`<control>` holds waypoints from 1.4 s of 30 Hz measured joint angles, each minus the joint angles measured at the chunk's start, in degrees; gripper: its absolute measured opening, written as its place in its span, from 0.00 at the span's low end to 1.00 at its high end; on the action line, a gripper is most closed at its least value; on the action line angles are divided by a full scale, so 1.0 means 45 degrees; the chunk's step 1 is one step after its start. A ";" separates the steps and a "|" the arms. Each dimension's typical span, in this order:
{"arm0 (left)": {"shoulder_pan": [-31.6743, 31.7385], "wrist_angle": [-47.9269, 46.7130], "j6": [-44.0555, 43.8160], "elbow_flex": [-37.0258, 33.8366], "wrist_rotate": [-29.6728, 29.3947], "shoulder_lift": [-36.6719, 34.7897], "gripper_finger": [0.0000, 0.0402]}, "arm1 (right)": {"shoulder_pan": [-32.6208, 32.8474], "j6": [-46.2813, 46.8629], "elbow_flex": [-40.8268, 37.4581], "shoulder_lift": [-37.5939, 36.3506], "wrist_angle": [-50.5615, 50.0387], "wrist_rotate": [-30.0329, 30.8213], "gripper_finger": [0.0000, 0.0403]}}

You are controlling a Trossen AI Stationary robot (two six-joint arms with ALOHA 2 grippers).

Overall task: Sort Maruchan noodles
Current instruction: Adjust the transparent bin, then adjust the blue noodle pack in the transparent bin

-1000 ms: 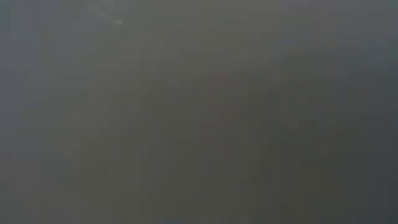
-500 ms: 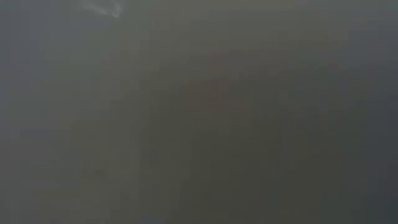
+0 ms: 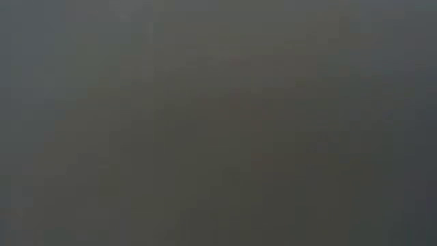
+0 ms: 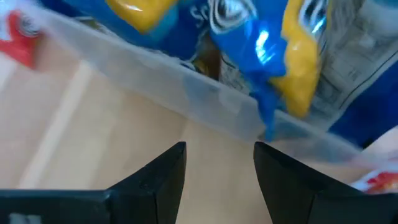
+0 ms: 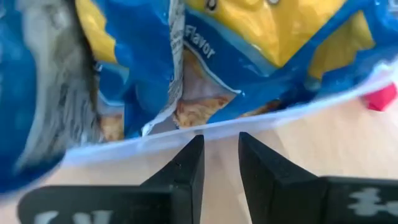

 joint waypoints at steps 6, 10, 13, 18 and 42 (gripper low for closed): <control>-0.0355 0.0432 -0.0463 -0.0003 0.0009 0.0699 0.46 | -0.0491 -0.0266 0.0000 0.0000 0.0026 -0.0386 0.19; -0.0407 0.0669 -0.0534 -0.0003 0.0009 0.0765 0.46 | -0.0574 -0.0291 0.0000 0.0000 0.0084 -0.0462 0.19; -0.0407 0.0948 -0.0725 -0.0013 0.0139 0.0765 0.46 | -0.0574 -0.0485 0.0000 0.0000 0.0355 -0.0456 0.19; -0.0419 0.1123 -0.0741 -0.0017 0.0313 0.0765 0.46 | -0.0572 -0.0523 0.0000 0.0000 0.0541 -0.0315 0.19; -0.5819 -0.4187 -0.8633 0.0048 -0.4883 -0.4199 0.46 | 0.3475 -0.0209 0.0032 -0.4316 -0.1958 0.0678 0.19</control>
